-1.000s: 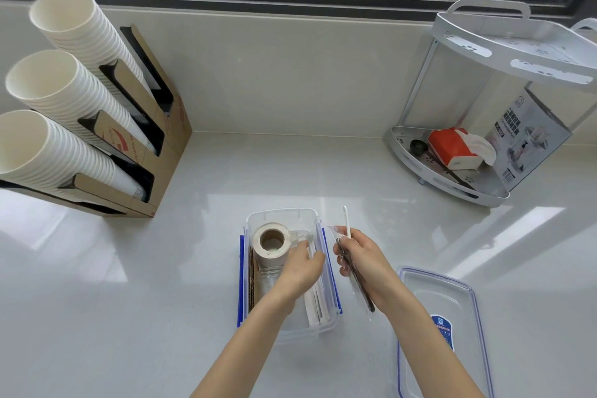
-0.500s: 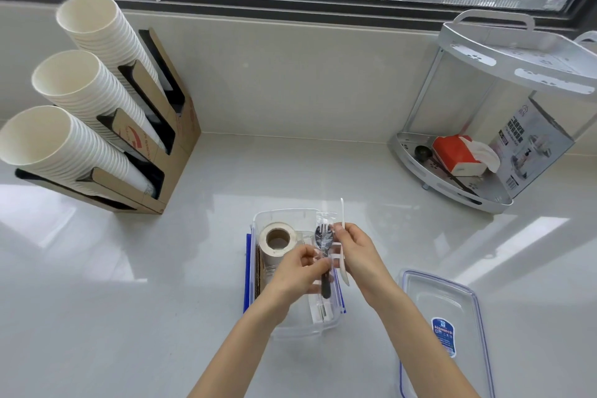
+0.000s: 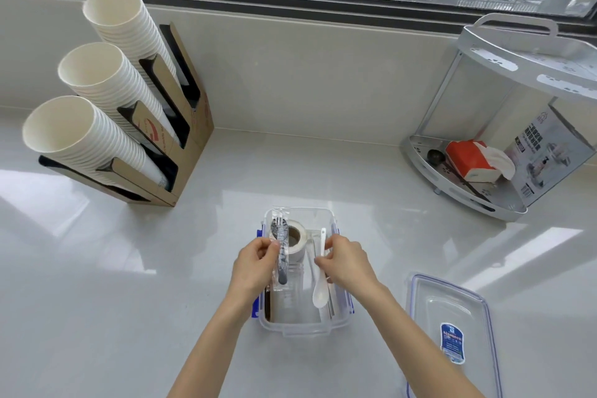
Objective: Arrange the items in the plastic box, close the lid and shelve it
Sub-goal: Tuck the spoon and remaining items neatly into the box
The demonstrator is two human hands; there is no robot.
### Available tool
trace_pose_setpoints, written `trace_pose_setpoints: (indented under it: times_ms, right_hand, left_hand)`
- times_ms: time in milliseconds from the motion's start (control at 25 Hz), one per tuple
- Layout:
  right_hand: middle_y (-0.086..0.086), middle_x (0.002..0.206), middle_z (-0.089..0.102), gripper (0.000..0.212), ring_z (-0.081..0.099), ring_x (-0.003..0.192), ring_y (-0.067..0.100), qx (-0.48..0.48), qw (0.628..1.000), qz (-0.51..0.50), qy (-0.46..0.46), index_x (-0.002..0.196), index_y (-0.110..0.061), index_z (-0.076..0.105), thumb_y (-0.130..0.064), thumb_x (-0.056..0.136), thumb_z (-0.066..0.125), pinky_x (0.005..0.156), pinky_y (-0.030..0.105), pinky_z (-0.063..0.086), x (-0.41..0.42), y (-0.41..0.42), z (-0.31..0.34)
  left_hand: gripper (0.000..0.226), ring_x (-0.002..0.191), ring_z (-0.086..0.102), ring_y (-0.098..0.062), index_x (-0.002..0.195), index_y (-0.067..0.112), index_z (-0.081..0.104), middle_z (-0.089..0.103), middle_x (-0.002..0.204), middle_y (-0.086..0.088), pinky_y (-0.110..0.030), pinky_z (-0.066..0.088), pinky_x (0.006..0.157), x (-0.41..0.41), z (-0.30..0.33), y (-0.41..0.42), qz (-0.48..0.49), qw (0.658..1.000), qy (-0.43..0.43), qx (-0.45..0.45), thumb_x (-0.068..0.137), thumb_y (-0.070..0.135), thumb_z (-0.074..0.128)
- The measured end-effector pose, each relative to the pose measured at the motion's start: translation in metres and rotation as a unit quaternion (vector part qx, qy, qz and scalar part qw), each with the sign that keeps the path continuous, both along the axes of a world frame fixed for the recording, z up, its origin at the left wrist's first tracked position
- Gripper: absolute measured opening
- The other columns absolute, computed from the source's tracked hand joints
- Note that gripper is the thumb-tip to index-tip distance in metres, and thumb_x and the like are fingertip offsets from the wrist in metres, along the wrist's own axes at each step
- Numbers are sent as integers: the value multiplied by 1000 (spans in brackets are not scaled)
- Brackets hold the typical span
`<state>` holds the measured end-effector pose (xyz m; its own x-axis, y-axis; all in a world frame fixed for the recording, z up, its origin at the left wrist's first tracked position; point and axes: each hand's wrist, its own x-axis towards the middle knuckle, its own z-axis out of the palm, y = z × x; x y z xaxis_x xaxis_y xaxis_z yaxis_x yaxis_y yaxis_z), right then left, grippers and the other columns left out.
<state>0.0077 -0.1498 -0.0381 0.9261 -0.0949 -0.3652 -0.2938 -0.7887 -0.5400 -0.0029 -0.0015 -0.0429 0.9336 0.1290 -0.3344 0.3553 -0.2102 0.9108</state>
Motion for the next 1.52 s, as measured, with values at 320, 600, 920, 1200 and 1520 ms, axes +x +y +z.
trace_pose_setpoints:
  times_ms: [320, 600, 920, 1200, 1520]
  right_hand:
    - [20, 126, 55, 29, 53, 116, 35, -168, 980, 98, 31, 120, 0, 46, -7, 92, 47, 89, 38, 46, -3, 21, -9]
    - [19, 129, 53, 37, 51, 120, 37, -195, 972, 119, 44, 127, 0, 41, 0, 90, 47, 93, 39, 46, 1, 19, -10]
    - [12, 120, 61, 37, 56, 109, 34, -78, 995, 37, -51, 125, -12, 49, -7, 89, 43, 85, 37, 47, -1, -1, -5]
    - [2, 99, 59, 28, 57, 89, 21, 60, 993, -84, -50, 115, -14, 56, -21, 89, 53, 74, 28, 42, -12, -32, -17]
    - [-3, 85, 56, 26, 57, 84, 18, 168, 978, -121, -29, 114, -11, 57, -19, 89, 57, 73, 30, 53, -15, -37, -23]
  left_hand:
    - [18, 62, 47, -11, 70, 24, 53, 57, 73, 1, -26, 39, 61, -1, -6, 3, -19, 1000, 1, 10, 88, 23, 53]
    - [8, 57, 47, -9, 81, 14, 56, 54, 68, 2, -18, 43, 51, 0, -9, 1, -40, 999, 5, 35, 87, 20, 56]
    - [41, 60, 50, -4, 128, 7, 45, 48, 72, 9, -6, 45, 46, -1, -2, -14, -104, 990, -6, 95, 88, 14, 51]
    - [47, 68, 62, -26, 132, 18, 36, 60, 82, -4, -41, 55, 78, -5, -8, -42, -195, 958, -57, 201, 88, 12, 51]
    - [41, 96, 63, -32, 126, 11, 40, 57, 116, -9, -40, 53, 78, -14, -17, -58, -218, 940, -43, 258, 88, 21, 52]
